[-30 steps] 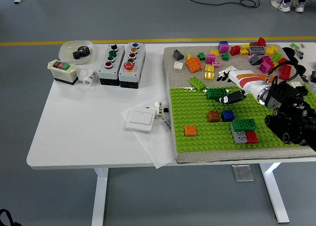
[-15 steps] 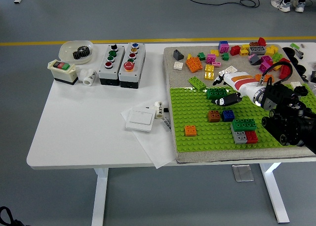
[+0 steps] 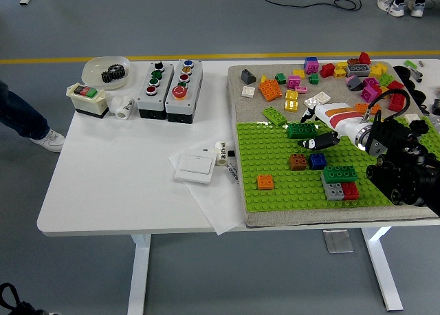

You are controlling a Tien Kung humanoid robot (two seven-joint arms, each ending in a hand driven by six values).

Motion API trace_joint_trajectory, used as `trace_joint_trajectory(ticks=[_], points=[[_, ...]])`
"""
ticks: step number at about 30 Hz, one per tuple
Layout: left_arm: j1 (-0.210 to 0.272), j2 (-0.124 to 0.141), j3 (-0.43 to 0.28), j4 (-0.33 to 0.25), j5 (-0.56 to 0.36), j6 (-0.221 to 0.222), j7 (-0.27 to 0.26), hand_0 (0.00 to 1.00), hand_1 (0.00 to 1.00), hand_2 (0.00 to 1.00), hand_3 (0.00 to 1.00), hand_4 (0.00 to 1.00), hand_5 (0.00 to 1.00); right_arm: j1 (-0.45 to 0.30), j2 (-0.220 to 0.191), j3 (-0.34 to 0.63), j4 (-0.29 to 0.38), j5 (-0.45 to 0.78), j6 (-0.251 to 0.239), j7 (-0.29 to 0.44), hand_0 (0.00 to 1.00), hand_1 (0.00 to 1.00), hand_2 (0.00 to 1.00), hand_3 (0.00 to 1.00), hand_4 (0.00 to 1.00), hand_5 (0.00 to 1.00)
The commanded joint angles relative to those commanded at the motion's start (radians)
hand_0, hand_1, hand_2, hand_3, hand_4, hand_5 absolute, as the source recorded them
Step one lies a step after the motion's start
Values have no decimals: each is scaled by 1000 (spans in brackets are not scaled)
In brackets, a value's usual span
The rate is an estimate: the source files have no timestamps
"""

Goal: Pick up the brick,pile it on top of brick,press brick,pick up the brick,pile it on top of brick,press brick

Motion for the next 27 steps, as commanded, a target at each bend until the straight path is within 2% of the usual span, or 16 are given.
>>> trace_joint_trajectory(ticks=[15,19,20,25,26,27], points=[[8,2,-11,0,20,-4,3,771,759,767,596,670,599,-12,-2,6,11,-15,-13,9,708,658,712,649,840,491],[15,1,-15,1,23,-2,2,771,759,767,596,670,599,-12,-9,9,19,-20,-34,18,708,658,712,649,840,491],[16,1,-17,2,26,-2,1,771,760,768,598,669,598,-11,-12,8,20,-17,-42,22,658,623,689,631,835,494],[19,0,-21,2,32,-3,1,771,760,768,598,669,598,-12,-16,2,19,-8,-54,26,658,623,689,631,835,494],[19,0,-21,2,32,-3,1,771,760,769,597,670,599,-13,-16,2,19,-8,-54,26,576,584,643,600,828,494],[20,0,-21,2,31,-2,1,771,760,769,597,670,599,-13,-17,1,19,-11,-56,26,576,584,643,600,828,494]])
